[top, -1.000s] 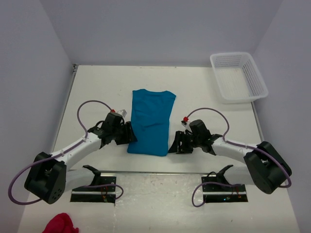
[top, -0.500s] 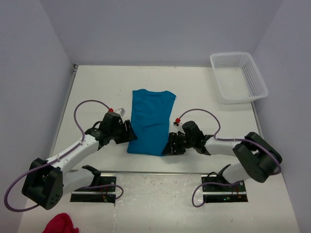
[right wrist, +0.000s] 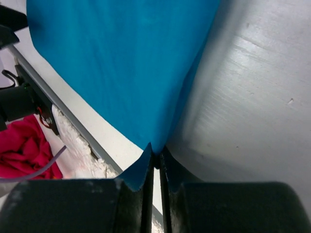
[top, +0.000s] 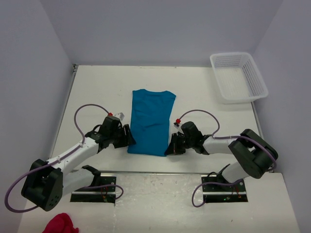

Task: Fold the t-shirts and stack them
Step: Grab one side of the 2/3 rectangular tshirt with both arms

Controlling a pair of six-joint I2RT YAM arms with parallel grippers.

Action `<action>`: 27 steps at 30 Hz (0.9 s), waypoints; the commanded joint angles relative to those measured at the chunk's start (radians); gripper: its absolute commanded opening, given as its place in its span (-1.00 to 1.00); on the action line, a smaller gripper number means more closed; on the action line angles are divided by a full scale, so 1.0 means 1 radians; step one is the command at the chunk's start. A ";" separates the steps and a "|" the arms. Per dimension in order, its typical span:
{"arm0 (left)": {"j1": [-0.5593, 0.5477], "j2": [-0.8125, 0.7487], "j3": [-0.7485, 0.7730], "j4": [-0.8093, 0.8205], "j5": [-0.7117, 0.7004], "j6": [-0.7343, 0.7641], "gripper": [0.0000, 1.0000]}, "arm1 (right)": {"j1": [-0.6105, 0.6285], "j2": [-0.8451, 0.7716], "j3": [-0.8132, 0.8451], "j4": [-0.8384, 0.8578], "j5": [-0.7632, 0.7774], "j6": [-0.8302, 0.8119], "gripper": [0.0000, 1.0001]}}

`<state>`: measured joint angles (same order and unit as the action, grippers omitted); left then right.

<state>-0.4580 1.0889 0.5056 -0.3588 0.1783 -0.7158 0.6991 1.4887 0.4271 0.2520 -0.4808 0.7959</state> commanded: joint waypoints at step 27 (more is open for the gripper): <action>0.001 -0.040 -0.136 0.046 0.053 -0.034 -0.16 | 0.019 0.005 -0.007 -0.026 0.068 -0.011 -1.00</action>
<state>-0.4583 1.0550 0.3782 -0.3241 0.2466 -0.7486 0.7132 1.5085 0.4370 0.2604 -0.4656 0.8040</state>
